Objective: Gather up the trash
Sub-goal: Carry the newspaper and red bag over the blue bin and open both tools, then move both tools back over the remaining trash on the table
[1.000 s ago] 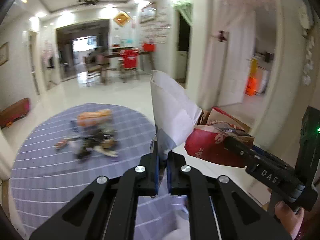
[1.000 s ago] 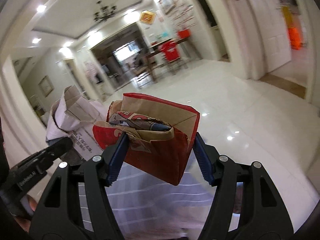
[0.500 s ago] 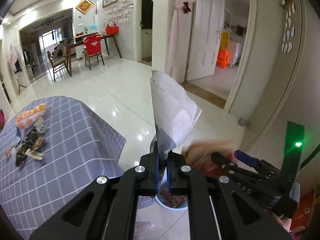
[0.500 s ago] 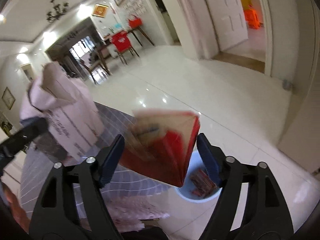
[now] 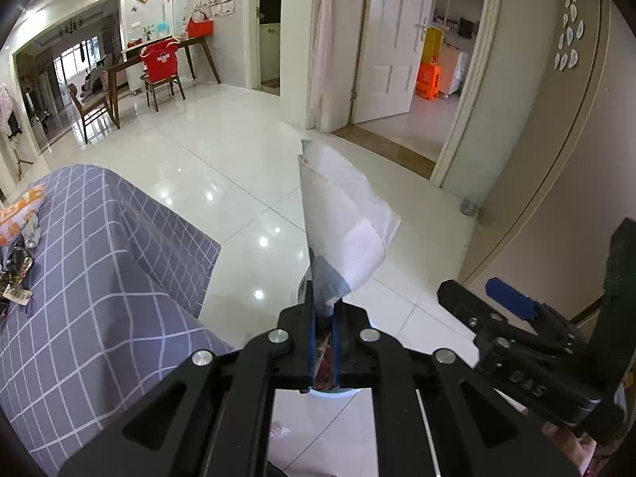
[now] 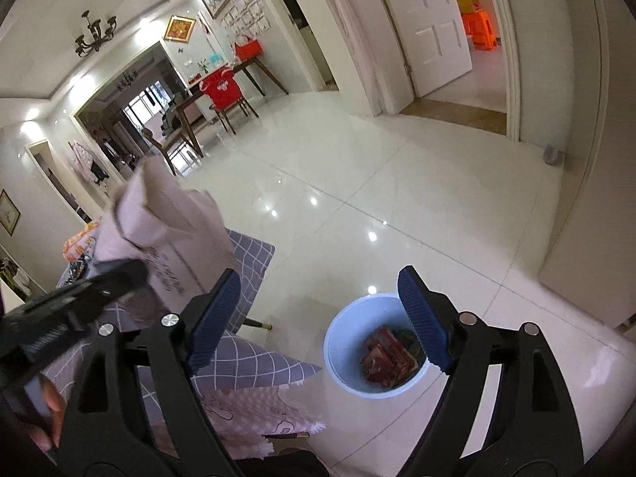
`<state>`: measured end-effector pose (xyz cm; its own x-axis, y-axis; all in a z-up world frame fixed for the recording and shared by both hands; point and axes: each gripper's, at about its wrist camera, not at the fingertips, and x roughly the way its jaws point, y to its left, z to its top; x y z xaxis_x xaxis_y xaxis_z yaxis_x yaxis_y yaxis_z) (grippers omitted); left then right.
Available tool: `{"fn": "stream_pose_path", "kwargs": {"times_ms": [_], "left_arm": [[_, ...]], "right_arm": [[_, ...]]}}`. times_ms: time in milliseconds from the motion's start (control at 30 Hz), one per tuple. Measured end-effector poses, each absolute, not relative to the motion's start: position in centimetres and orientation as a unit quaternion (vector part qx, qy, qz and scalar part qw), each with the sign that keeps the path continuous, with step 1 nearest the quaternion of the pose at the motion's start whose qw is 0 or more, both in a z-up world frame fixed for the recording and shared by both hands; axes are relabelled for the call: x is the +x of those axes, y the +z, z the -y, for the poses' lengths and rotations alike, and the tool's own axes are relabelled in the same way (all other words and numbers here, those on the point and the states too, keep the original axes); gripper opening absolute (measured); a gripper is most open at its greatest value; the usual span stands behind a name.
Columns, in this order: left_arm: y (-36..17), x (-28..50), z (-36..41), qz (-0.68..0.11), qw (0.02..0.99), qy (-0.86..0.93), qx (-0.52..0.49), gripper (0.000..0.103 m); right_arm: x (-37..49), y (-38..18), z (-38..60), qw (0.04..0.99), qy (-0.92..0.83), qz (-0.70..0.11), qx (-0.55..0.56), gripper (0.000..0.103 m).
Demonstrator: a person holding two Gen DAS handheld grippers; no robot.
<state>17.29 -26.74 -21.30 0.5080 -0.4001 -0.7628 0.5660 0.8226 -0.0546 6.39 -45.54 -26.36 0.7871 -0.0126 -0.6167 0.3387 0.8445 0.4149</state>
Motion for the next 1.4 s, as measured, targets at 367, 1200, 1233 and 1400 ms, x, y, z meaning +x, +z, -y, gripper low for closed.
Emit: {"fn": "stream_pose_path", "kwargs": {"times_ms": [367,1200,1233,1400], "left_arm": [[-21.7,17.5,29.8,-0.412,0.853,-0.300,0.112,0.006],[-18.6,16.6,26.7,-0.389,0.875,-0.262,0.118,0.076],[-18.3,16.6,25.8,-0.385,0.879,-0.254,0.119,0.077],[-16.6,17.4,20.9,-0.374,0.896,-0.209,0.120,0.079]], "right_arm": [[5.7,-24.8,46.7,0.914,-0.101,-0.286,0.269,0.081],[5.7,-21.4,44.4,0.926,-0.091,-0.259,0.259,0.083],[6.1,-21.2,43.6,0.927,-0.083,-0.261,0.255,0.083],[9.0,-20.0,38.6,0.933,-0.034,-0.277,0.228,0.083]]}}
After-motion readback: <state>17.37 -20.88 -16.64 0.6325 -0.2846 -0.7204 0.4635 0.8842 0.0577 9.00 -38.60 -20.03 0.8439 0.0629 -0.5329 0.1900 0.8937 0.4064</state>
